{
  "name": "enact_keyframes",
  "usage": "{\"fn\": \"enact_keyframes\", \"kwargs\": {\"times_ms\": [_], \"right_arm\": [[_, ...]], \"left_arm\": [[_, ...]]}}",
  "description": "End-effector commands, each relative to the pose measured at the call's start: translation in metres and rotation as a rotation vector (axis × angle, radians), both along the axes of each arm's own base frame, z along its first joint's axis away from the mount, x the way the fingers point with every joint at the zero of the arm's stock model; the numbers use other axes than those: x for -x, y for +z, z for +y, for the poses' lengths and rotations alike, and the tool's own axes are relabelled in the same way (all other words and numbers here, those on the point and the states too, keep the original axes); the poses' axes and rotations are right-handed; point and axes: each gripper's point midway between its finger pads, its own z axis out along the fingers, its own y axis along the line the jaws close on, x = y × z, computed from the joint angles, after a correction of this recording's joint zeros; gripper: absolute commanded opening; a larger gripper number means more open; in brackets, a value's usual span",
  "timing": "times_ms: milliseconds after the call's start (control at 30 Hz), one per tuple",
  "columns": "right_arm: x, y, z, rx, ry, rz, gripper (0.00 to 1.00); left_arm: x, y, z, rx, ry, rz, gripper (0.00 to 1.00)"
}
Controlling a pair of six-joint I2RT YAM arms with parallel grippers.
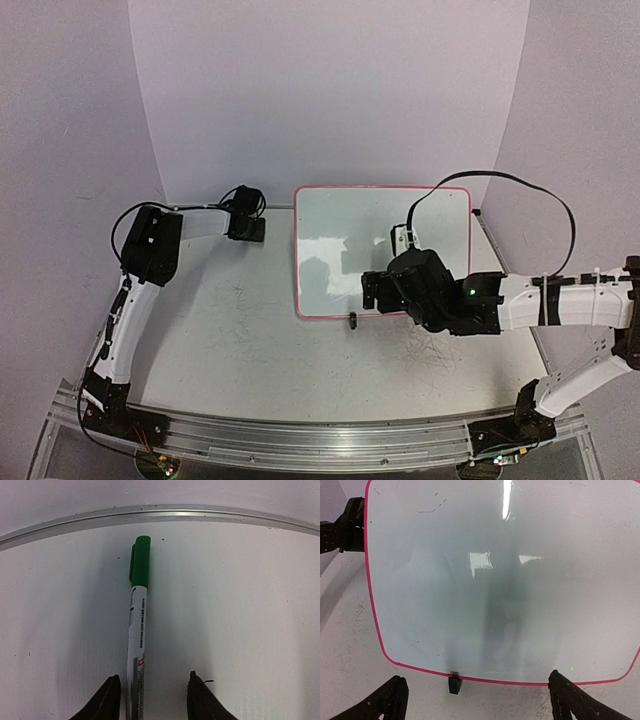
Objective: Write a sentence on the whiteboard
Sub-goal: Pick up the whiteboard marker from the corner of the board.
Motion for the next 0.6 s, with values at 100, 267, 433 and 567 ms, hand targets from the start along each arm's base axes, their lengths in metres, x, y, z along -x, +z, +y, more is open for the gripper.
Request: {"fn": "enact_keyframes", "kwargs": {"times_ms": [100,267,433,567], "right_arm": [[-0.011,0.049,-0.001,-0.062,-0.033,-0.091,0.98],[-0.004,0.064,-0.001,-0.106,-0.005,-0.075,0.95],[0.003,0.078,-0.008,-0.169,0.006,-0.078,0.95],[0.005,0.086,-0.012,-0.185,0.002,-0.093,0.95]], "left_arm": [[0.003,0.002,0.004,-0.038,0.001,0.014,0.27],[0.015,0.013,0.01,-0.041,0.011,0.026,0.16],[0.031,0.011,0.018,-0.062,0.01,0.057,0.04],[0.041,0.024,0.022,-0.059,0.012,0.055,0.0]]}}
